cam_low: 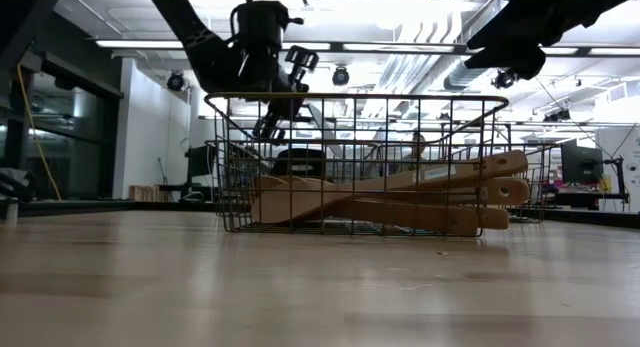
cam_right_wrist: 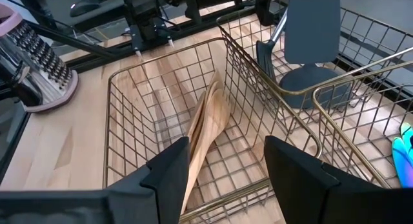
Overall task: Pick & Place Kitchen Items
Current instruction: Put the black spatula into the top left wire basket
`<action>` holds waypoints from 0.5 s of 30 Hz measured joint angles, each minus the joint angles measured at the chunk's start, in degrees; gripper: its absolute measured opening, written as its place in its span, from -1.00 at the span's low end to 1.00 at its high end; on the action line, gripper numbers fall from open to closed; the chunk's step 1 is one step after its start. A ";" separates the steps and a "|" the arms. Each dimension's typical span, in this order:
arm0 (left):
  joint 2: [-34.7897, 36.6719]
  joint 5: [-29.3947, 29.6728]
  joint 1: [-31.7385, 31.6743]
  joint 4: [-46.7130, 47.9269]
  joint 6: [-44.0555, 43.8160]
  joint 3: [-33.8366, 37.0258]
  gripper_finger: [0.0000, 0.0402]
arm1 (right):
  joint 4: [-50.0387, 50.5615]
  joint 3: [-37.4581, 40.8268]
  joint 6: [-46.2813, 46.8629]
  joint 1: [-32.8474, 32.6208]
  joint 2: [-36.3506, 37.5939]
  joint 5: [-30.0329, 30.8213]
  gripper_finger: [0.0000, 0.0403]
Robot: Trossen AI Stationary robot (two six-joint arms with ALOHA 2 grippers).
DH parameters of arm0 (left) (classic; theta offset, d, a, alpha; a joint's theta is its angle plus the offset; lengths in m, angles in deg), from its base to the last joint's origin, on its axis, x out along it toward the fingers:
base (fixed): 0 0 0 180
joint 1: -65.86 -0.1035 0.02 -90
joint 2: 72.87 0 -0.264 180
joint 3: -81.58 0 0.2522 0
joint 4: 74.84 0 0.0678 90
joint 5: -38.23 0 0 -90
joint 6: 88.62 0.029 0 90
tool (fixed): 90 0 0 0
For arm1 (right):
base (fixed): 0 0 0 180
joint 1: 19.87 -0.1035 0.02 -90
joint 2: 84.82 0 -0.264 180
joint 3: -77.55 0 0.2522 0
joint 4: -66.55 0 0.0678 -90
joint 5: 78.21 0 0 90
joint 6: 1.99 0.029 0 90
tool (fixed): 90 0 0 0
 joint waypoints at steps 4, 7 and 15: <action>0.02 -0.35 0.44 4.76 0.00 -2.04 -1.00 | 0.00 0.00 0.00 -0.01 0.00 -0.01 -0.04; 0.02 0.66 0.89 8.36 -0.06 -3.04 -1.00 | 0.00 0.00 0.00 -0.02 0.00 0.00 -0.04; 0.02 5.70 2.52 15.96 -2.41 -4.77 -1.00 | 0.02 0.00 -0.02 0.00 0.00 -0.02 -0.04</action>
